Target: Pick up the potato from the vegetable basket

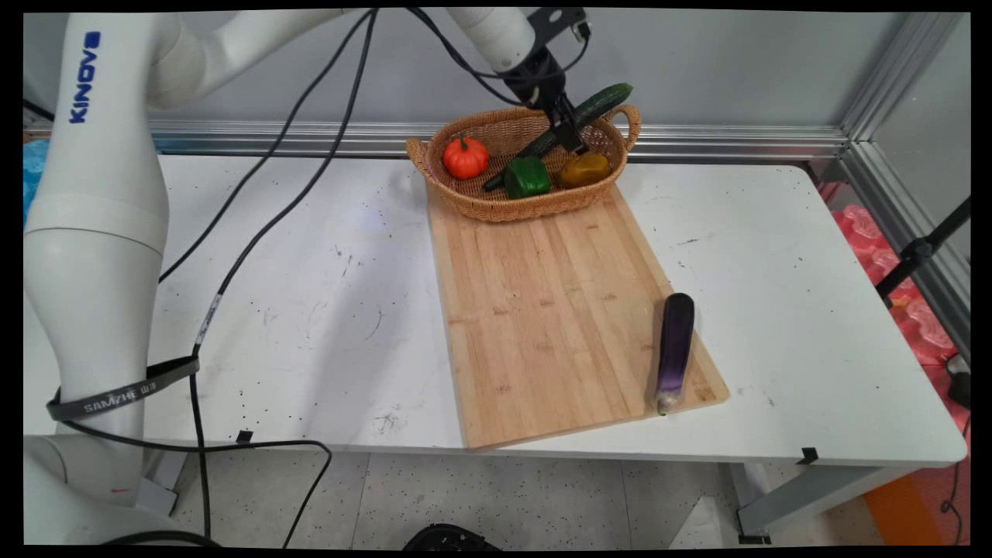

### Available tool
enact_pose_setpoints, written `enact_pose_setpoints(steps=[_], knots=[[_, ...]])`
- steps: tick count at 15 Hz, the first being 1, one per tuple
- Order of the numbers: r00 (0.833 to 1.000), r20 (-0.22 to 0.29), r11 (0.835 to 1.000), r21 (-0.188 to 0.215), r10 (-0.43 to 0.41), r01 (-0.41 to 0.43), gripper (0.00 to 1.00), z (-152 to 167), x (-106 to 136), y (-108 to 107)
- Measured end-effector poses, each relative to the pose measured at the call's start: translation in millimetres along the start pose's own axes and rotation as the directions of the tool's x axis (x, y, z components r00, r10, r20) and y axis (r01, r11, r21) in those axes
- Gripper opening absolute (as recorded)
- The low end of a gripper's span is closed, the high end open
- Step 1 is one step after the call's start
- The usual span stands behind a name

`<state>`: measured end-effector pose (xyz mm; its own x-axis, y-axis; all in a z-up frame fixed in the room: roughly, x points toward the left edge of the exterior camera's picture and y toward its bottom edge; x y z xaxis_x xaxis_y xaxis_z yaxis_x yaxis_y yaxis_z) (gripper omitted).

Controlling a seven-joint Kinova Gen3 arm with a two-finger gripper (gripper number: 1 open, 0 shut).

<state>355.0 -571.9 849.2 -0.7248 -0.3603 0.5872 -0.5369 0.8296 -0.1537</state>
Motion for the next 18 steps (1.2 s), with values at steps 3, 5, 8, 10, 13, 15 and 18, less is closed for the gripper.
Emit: enact_pose_setpoints(steps=[3,5,8,10,13,15,18], knots=[[1.0,-0.002,1.0,-0.011,-0.014,0.014,1.0,17.5,-6.0,7.5],[1.0,-0.007,1.0,-0.006,-0.02,0.02,1.0,28.7,-8.1,12.0],[1.0,-0.011,1.0,0.005,-0.023,0.023,1.0,41.3,-11.0,16.4],[1.0,-0.012,1.0,0.014,-0.019,0.02,1.0,48.5,-13.4,18.4],[1.0,-0.012,1.0,0.021,-0.01,0.011,1.0,56.8,-16.1,19.9],[1.0,-0.014,1.0,0.025,-0.003,0.003,1.0,61.3,-17.1,20.3],[1.0,-0.016,1.0,0.027,0.004,-0.004,1.0,65.5,-17.9,20.2]])
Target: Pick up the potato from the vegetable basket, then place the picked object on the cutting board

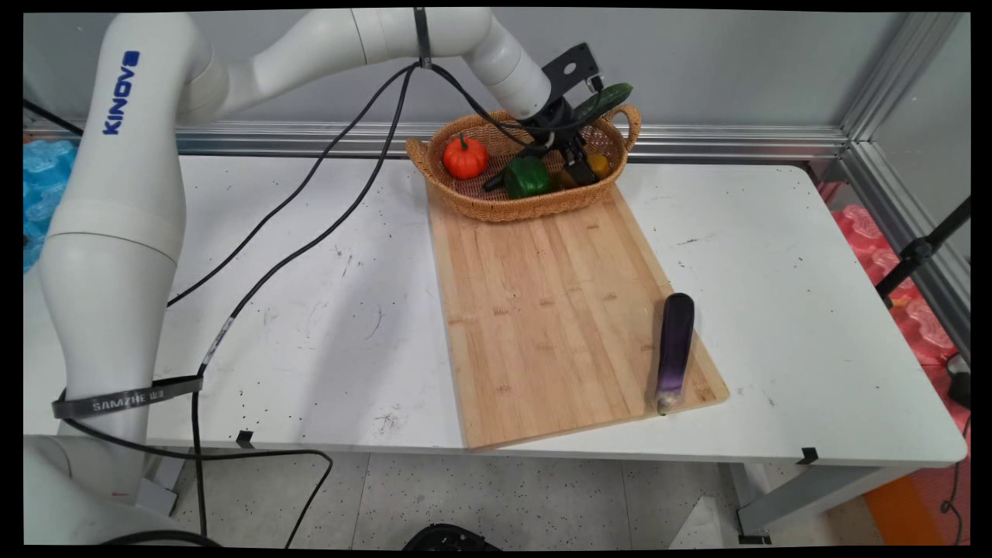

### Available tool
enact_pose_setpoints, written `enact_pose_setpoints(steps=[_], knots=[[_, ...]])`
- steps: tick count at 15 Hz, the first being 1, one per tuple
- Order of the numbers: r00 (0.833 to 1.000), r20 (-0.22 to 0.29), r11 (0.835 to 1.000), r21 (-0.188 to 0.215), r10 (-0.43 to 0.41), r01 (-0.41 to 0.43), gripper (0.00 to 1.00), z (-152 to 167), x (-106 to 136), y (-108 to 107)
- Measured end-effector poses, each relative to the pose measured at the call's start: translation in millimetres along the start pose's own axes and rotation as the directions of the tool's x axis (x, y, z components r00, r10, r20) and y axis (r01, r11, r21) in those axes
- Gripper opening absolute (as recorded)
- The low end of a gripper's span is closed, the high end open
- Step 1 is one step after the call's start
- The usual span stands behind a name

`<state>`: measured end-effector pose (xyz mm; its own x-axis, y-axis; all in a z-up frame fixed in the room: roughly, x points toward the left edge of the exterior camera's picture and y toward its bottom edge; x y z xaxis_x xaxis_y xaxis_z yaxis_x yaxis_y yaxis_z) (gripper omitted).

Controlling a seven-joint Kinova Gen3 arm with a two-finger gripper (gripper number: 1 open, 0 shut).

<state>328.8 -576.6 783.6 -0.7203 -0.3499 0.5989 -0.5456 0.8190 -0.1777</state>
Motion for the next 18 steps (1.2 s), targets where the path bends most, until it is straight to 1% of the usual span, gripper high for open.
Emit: enact_pose_setpoints(steps=[5,6,13,18], knots=[[1.0,-0.005,1.0,0.003,0.011,-0.011,1.0,7.3,-1.7,0.7],[1.0,-0.005,1.0,0.003,0.012,-0.012,0.0,8.0,-1.8,1.0],[1.0,-0.011,1.0,0.0,0.016,-0.016,0.0,7.6,1.9,3.4],[0.999,-0.031,1.0,0.012,0.016,-0.016,0.0,-13.1,21.5,6.6]])
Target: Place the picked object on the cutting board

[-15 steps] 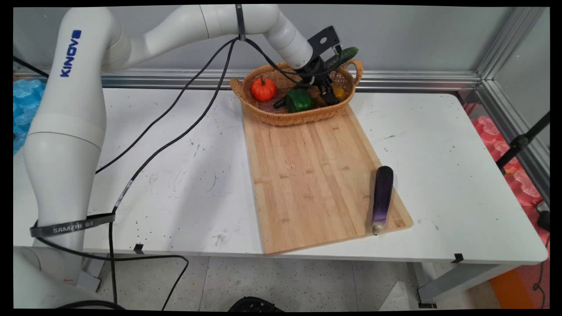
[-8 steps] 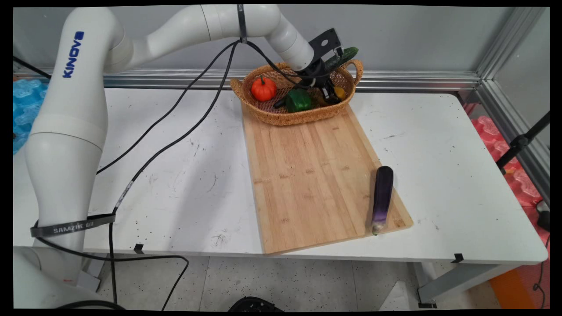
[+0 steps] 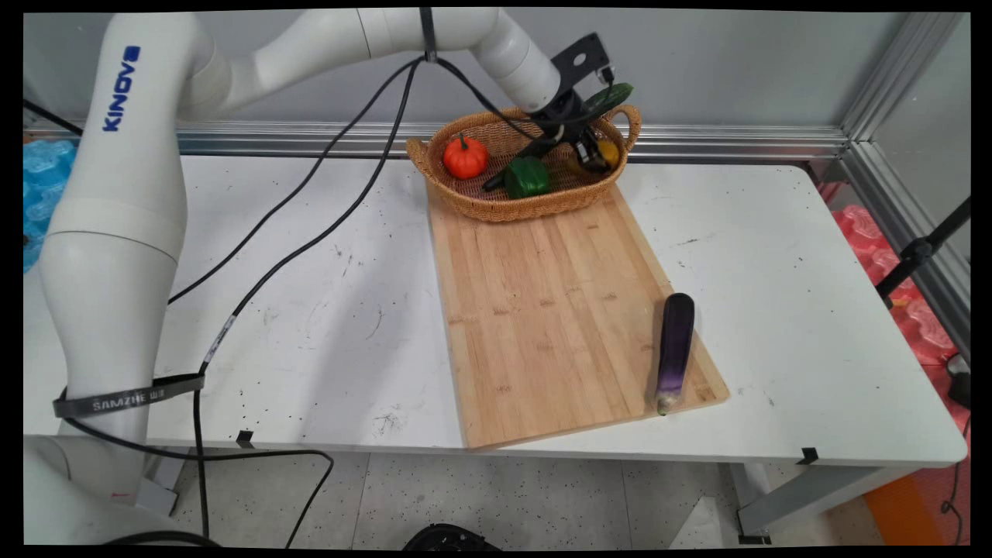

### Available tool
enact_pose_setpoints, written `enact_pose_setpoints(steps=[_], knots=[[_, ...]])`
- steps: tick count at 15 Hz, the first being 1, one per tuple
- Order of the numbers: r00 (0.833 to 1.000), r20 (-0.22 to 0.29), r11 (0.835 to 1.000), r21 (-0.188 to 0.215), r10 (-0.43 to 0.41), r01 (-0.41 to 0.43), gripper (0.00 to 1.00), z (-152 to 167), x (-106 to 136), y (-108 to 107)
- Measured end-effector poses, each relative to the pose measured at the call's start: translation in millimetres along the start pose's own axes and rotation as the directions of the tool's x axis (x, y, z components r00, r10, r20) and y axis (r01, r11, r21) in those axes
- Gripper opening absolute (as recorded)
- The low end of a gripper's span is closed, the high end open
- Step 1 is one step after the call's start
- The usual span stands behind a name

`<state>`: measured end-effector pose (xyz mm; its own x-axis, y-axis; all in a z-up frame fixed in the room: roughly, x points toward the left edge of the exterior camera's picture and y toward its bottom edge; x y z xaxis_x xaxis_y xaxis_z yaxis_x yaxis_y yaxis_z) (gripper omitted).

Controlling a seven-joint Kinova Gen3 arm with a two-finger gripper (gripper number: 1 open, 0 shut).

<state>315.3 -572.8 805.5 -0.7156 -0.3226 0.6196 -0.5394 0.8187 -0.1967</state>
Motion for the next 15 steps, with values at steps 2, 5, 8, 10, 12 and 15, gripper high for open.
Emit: enact_pose_setpoints(steps=[2,5,8,10,12,15], knots=[[1.0,-0.006,1.0,0.002,0.0,0.0,0.0,-14.5,12.4,4.9],[1.0,-0.009,1.0,-0.012,0.0,0.0,0.0,-37.4,33.5,20.9],[1.0,-0.004,0.999,-0.039,-0.003,0.003,0.0,-60.5,53.5,44.5],[1.0,0.0,0.998,-0.061,-0.011,0.011,0.0,-75.6,65.0,64.0],[1.0,0.007,0.996,-0.084,-0.022,0.023,0.0,-87.4,70.9,83.5],[0.999,0.019,0.993,-0.109,-0.037,0.039,0.0,-100.2,68.5,113.1]])
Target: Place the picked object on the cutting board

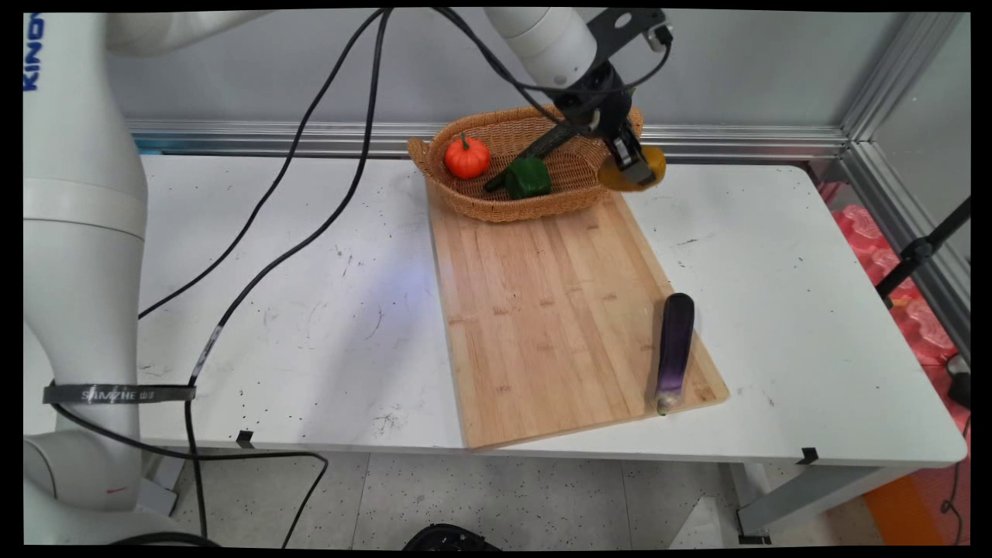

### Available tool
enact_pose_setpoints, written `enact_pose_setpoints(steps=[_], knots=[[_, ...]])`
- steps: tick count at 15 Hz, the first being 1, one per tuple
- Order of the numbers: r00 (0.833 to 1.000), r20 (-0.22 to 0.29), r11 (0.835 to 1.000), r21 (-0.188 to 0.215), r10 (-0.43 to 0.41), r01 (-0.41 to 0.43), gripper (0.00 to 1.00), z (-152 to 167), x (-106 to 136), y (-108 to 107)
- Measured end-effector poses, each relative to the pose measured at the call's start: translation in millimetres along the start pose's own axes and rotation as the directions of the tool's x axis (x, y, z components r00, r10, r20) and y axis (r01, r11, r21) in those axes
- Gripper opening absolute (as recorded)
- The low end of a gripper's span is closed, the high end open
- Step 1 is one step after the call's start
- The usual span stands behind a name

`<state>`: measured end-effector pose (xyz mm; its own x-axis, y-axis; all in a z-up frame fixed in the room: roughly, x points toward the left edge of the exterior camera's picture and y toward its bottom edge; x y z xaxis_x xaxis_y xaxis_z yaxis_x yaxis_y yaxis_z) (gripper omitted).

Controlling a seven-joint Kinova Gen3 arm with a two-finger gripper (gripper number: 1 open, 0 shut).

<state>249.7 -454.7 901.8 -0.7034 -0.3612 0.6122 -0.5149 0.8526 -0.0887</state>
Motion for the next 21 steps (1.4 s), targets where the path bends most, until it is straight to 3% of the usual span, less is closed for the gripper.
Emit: enact_pose_setpoints(steps=[9,21], knots=[[0.999,0.036,1.0,-0.019,0.005,-0.004,0.0,10.7,-46.3,56.3],[0.999,0.043,1.0,-0.02,0.001,0.0,0.0,49.9,-80.6,90.8]])
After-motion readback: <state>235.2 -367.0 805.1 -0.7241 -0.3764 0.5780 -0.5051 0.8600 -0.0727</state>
